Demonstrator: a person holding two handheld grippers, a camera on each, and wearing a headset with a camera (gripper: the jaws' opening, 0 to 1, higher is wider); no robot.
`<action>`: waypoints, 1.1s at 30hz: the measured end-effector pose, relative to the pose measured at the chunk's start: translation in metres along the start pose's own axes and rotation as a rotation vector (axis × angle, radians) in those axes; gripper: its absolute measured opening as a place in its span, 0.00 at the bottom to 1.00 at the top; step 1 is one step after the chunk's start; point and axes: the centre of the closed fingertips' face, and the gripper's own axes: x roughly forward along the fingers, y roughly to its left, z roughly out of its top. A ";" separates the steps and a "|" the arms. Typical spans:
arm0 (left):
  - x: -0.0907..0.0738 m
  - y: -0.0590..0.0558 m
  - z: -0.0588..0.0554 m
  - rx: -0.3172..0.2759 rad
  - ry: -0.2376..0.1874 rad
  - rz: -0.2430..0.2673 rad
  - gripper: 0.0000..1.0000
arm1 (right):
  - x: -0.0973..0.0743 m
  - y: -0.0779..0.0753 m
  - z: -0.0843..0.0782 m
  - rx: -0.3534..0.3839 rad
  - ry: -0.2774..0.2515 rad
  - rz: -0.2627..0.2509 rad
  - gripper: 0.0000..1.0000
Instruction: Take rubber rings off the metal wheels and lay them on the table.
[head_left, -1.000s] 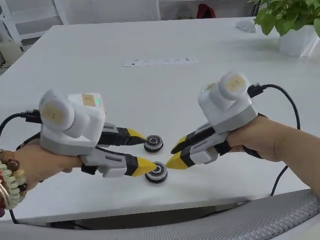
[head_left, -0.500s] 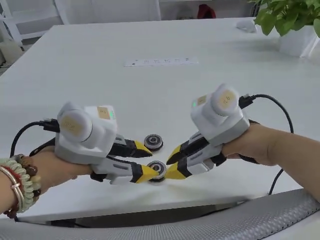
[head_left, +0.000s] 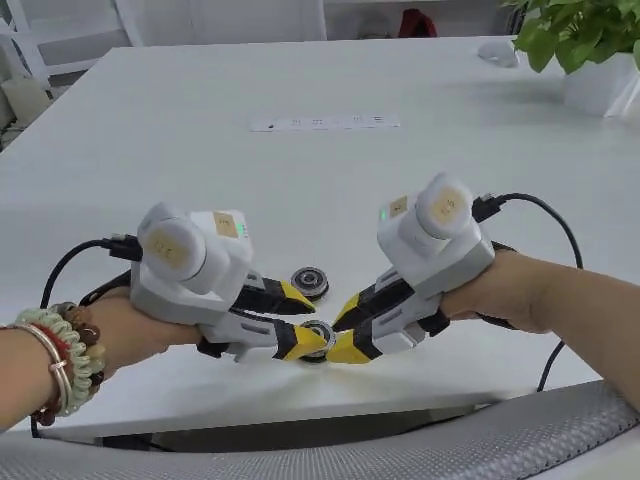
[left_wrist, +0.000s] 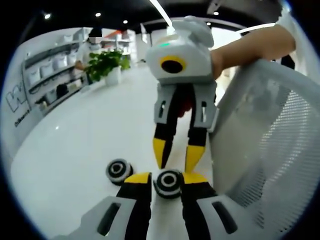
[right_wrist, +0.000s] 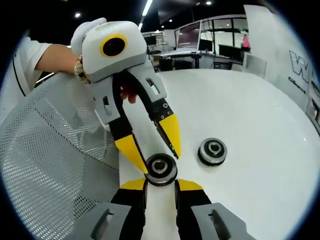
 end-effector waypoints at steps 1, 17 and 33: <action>0.000 0.001 -0.002 -0.004 0.006 0.001 0.23 | 0.000 0.000 0.000 -0.001 -0.004 -0.002 0.19; 0.005 -0.003 -0.004 0.012 -0.011 0.005 0.14 | 0.003 0.001 -0.001 0.008 -0.004 0.001 0.24; 0.004 -0.003 -0.004 -0.023 -0.070 0.013 0.14 | 0.005 -0.005 0.004 -0.026 -0.027 -0.036 0.23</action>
